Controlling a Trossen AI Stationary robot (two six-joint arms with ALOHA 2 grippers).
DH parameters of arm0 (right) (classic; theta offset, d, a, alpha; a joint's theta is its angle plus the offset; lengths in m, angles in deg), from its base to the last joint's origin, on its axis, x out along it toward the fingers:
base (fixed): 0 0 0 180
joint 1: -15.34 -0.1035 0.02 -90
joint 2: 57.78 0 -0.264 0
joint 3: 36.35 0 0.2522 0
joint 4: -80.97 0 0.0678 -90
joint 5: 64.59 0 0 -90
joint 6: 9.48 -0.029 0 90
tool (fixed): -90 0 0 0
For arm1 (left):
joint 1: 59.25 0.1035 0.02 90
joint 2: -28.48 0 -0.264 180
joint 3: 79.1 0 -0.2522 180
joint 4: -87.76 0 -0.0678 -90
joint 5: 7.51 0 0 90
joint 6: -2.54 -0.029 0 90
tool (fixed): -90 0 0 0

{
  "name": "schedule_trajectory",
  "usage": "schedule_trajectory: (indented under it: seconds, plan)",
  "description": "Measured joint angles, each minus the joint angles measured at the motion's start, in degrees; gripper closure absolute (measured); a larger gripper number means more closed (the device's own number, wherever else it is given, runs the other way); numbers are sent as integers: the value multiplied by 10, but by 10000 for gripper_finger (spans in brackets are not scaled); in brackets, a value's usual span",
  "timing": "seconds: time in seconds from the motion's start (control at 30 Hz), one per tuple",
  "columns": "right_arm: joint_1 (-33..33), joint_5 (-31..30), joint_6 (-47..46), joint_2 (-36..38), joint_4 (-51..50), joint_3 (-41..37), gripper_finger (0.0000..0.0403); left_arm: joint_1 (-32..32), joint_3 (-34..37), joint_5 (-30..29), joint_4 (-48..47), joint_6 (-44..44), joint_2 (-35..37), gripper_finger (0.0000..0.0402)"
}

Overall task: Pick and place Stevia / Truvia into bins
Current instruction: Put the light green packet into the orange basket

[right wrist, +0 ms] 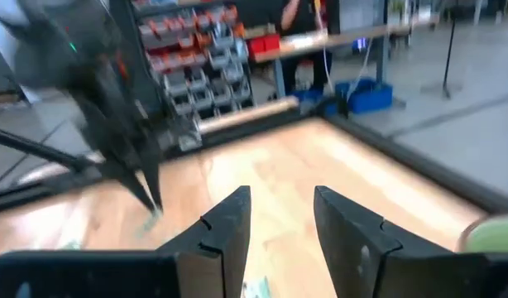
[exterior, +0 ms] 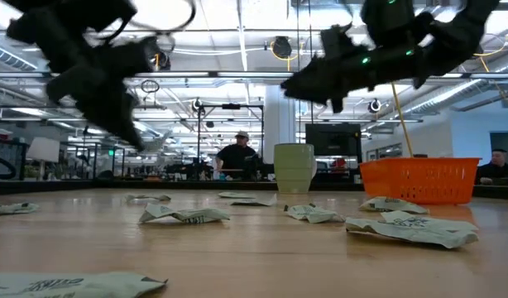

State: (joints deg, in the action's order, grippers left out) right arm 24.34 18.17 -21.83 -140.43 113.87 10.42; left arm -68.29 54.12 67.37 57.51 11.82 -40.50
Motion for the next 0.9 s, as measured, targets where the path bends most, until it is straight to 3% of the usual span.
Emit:
schedule_trajectory:
  seconds: [0.17,0.33,0.6,0.9]
  plan:
    - [-18,0,-4,-98,3,63,275,29,-64,-21,2,-57,-2,395]
    - [-43,-17,-33,-168,17,116,275,58,-78,-60,1,-69,-5,378]
    - [-61,-49,-39,-228,67,155,275,82,-78,-84,21,-108,-51,396]
    - [-61,-41,-70,-269,88,171,275,84,-78,-86,108,-149,-88,363]
